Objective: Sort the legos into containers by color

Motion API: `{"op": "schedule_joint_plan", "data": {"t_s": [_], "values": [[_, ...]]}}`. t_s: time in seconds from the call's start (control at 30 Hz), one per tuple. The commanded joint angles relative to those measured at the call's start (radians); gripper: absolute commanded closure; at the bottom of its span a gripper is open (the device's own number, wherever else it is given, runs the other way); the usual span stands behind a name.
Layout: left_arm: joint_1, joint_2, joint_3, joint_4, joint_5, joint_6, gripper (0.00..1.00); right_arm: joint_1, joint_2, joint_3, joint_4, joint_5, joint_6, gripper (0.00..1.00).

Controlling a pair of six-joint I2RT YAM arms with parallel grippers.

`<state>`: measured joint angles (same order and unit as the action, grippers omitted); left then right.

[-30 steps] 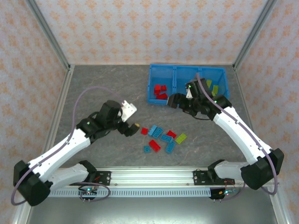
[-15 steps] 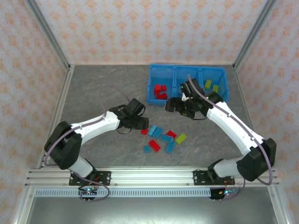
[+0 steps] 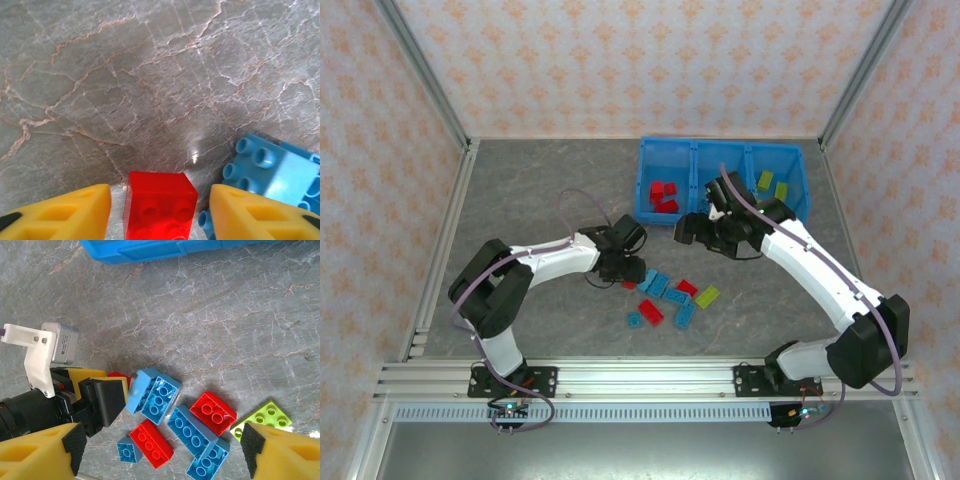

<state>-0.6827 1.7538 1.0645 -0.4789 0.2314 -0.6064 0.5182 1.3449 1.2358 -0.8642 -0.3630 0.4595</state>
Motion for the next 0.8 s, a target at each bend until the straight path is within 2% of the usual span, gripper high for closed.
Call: {"op": "schedule_joint_plan", "data": {"t_s": [0.0,0.17,0.37,0.57,0.63,0.77], "values": [[-0.011,0.009,-0.023,-0.028,-0.035,-0.006,0.52,0.0,-0.021,0.0,0.0,0.026,0.006,0.17],[-0.011,-0.017,-0.055,-0.071,-0.101,0.011,0.55,0.001,-0.022,-0.006,0.007,0.002,0.018,0.17],[-0.011,-0.082,-0.085,-0.091,-0.142,0.023,0.68,0.001,-0.033,-0.009,0.019,-0.037,0.025,0.17],[-0.011,-0.221,0.043,-0.072,-0.138,0.055,0.71,0.006,-0.067,-0.029,0.091,-0.201,0.026,0.16],[-0.011,-0.206,0.143,-0.063,-0.174,0.099,0.71,0.006,-0.09,-0.029,0.106,-0.171,0.036,0.16],[-0.008,-0.056,0.385,-0.055,-0.288,0.202,0.71,0.006,-0.145,-0.037,0.116,0.006,0.06,0.14]]}}
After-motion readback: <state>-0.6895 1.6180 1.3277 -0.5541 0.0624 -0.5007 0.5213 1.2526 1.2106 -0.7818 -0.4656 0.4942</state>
